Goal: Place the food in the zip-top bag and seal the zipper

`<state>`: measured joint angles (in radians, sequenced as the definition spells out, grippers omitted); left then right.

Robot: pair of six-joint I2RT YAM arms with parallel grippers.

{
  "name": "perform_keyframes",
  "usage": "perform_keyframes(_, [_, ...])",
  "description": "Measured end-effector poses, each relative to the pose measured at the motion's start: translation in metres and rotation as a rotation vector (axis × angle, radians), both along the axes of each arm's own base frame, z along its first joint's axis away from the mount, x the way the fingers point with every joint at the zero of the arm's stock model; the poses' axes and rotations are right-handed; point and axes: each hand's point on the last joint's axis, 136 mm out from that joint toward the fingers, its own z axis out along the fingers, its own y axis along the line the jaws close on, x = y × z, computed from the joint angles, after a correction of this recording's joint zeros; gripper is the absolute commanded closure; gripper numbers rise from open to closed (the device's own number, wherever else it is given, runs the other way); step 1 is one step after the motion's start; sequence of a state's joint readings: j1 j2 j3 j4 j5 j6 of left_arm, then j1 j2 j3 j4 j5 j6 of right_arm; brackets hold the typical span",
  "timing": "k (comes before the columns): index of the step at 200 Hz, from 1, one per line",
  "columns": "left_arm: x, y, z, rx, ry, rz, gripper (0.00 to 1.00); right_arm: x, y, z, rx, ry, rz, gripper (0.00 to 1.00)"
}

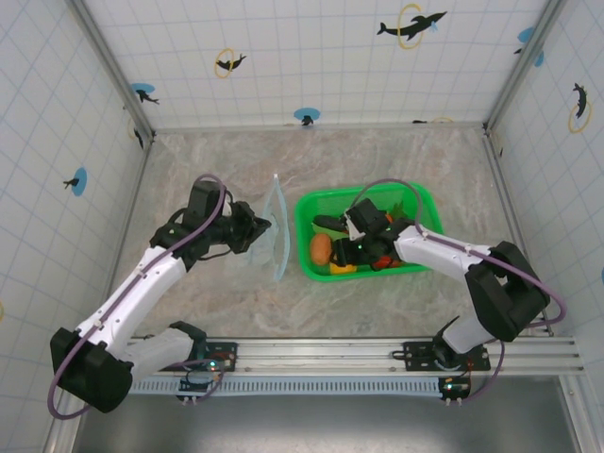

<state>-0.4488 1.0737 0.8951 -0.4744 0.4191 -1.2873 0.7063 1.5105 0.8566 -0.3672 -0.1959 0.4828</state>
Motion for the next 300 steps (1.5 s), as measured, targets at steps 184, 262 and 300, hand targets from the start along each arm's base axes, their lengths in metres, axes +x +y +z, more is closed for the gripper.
perform_keyframes(184, [0.006,-0.031,-0.005,-0.093,-0.153,-0.188,1.00,0.030,0.082,0.233,0.671,-0.354,0.054,0.53])
perform_keyframes(262, [0.002,-0.034,0.017,-0.116,-0.259,-0.232,1.00,0.043,0.110,0.212,0.718,-0.278,0.035,0.54])
perform_keyframes(300, [0.001,-0.033,0.025,-0.112,-0.264,-0.234,1.00,0.053,0.103,0.209,0.669,-0.340,-0.001,0.54])
